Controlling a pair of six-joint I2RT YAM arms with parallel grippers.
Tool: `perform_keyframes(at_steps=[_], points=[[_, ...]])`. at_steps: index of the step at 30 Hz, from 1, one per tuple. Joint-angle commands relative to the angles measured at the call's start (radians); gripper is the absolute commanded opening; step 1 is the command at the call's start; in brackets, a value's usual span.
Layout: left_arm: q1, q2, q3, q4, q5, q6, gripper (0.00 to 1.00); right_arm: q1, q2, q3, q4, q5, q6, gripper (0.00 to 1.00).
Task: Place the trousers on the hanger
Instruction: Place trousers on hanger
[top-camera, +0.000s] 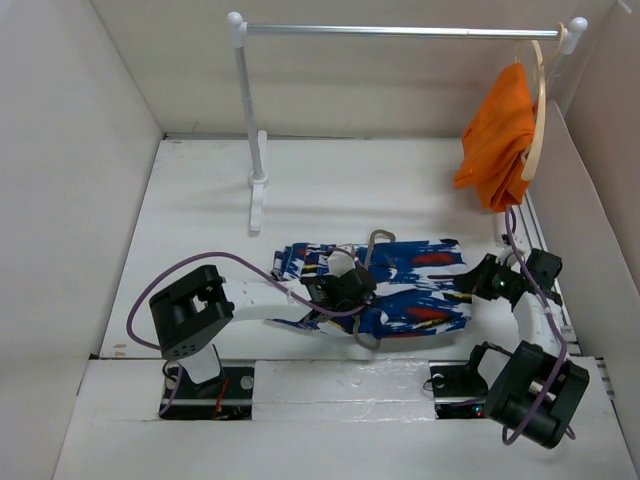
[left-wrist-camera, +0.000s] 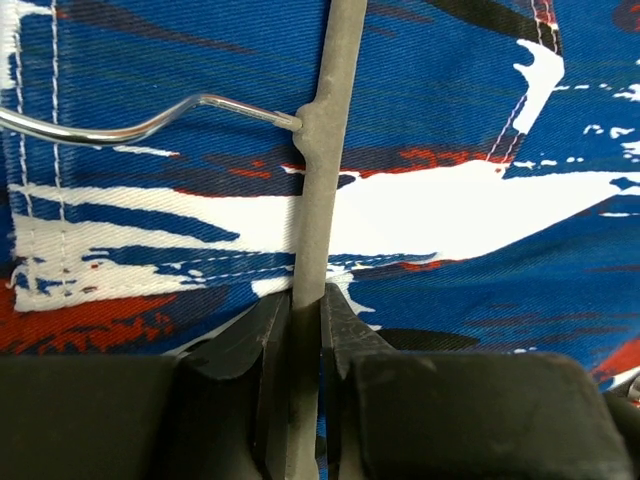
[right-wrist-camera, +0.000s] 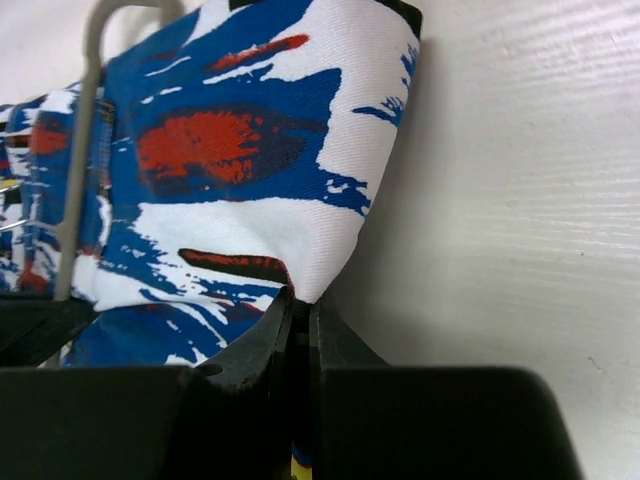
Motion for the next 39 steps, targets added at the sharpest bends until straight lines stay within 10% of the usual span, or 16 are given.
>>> perform_keyframes(at_steps=[1, 7, 16, 22, 25, 29, 33, 36, 39], points=[[0.007, 0.000, 0.011, -0.378, -0.211, -0.005, 0.00, -0.020, 0.056, 0.018, 0.187, 0.253, -0.096, 0.00], [-0.057, 0.053, 0.252, -0.522, -0.361, 0.002, 0.00, 0.012, 0.113, 0.030, 0.182, 0.230, -0.096, 0.09], [-0.143, 0.083, 0.433, -0.578, -0.547, 0.022, 0.00, 0.173, 0.186, 0.106, 0.099, 0.257, -0.108, 0.53], [-0.143, 0.041, 0.476, -0.533, -0.553, 0.067, 0.00, 0.312, -0.072, 0.256, -0.026, 0.312, -0.075, 0.71], [-0.143, -0.010, 0.481, -0.464, -0.538, 0.123, 0.00, 0.414, -0.148, 0.339, -0.103, 0.318, -0.049, 0.63], [-0.133, -0.056, 0.487, -0.392, -0.497, 0.166, 0.00, 0.559, -0.263, 0.359, -0.138, 0.280, 0.052, 0.06], [-0.113, -0.092, 0.461, -0.285, -0.432, 0.198, 0.00, 0.707, -0.378, 0.284, -0.073, 0.163, 0.181, 0.00], [-0.102, -0.092, 0.456, -0.231, -0.404, 0.216, 0.00, 0.877, -0.428, 0.242, -0.059, 0.187, 0.276, 0.17], [-0.102, -0.067, 0.459, -0.199, -0.372, 0.224, 0.00, 1.081, -0.450, 0.235, 0.001, 0.264, 0.356, 0.54]])
